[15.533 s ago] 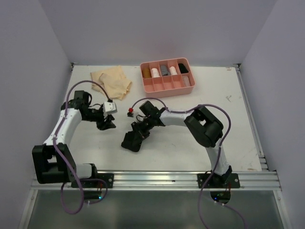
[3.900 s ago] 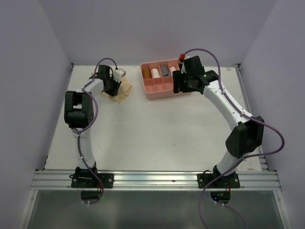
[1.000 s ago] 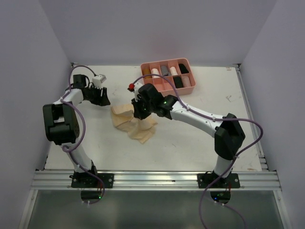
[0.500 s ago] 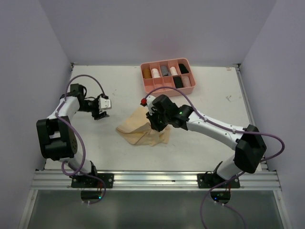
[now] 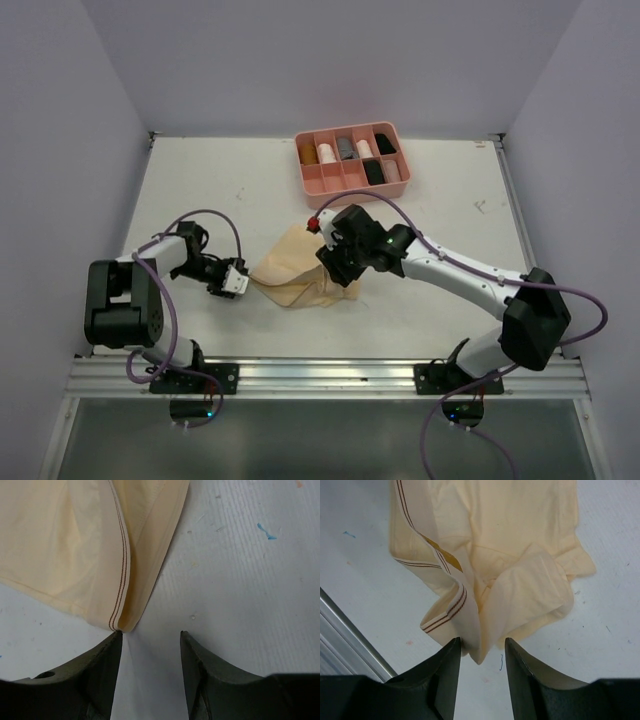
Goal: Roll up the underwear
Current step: Move the underwear to the center of the board
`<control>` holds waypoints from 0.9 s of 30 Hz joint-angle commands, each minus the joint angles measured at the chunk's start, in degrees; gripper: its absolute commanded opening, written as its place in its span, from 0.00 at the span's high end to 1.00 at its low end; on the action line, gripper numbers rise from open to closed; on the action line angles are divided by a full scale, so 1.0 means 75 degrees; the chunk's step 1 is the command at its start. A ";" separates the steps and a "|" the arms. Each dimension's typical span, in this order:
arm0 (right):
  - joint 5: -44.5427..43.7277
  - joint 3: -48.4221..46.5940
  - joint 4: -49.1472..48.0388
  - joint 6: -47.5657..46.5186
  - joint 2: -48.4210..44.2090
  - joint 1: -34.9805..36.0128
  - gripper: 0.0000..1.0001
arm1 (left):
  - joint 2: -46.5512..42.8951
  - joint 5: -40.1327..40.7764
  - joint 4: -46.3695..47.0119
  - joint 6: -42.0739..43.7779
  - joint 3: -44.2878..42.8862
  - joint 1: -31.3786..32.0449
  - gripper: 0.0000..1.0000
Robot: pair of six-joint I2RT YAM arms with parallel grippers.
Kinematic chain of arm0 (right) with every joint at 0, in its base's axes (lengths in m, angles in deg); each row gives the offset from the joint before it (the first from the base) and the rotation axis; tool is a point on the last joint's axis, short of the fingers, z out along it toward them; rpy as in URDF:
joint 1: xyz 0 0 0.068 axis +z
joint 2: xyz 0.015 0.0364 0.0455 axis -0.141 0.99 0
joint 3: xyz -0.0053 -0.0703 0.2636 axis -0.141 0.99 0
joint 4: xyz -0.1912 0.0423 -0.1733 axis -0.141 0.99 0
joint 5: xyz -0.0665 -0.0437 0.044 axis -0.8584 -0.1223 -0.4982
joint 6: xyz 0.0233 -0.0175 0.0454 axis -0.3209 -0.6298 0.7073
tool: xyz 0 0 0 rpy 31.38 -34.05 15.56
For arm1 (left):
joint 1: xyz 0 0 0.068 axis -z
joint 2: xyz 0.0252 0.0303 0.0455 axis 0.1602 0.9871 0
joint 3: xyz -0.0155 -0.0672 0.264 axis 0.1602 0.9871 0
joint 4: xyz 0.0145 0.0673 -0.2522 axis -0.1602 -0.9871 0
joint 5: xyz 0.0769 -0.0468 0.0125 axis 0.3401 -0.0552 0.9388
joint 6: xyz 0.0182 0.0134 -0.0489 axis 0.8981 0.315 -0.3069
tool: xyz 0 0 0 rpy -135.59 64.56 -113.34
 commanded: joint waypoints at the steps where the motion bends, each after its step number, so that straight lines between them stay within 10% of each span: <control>1: -0.0110 0.0236 0.0034 0.0425 -0.0711 -0.0060 0.55 | -0.0232 -0.0070 0.0992 0.5963 0.0299 0.0398 0.48; 12: 0.0183 0.0553 0.0526 0.0929 -0.0829 -0.0190 0.63 | -0.0267 0.0142 0.1873 0.5449 0.0185 0.0716 0.59; 22: -0.0227 0.1032 0.0338 0.4816 -0.0735 -0.0189 0.58 | 0.0599 -0.0140 0.0303 -0.0915 -0.2535 0.0541 0.43; 27: -0.0379 0.1444 0.0596 0.5371 -0.0911 -0.0201 0.56 | 0.1173 -0.0597 -0.1690 -0.1803 -0.3368 0.0341 0.43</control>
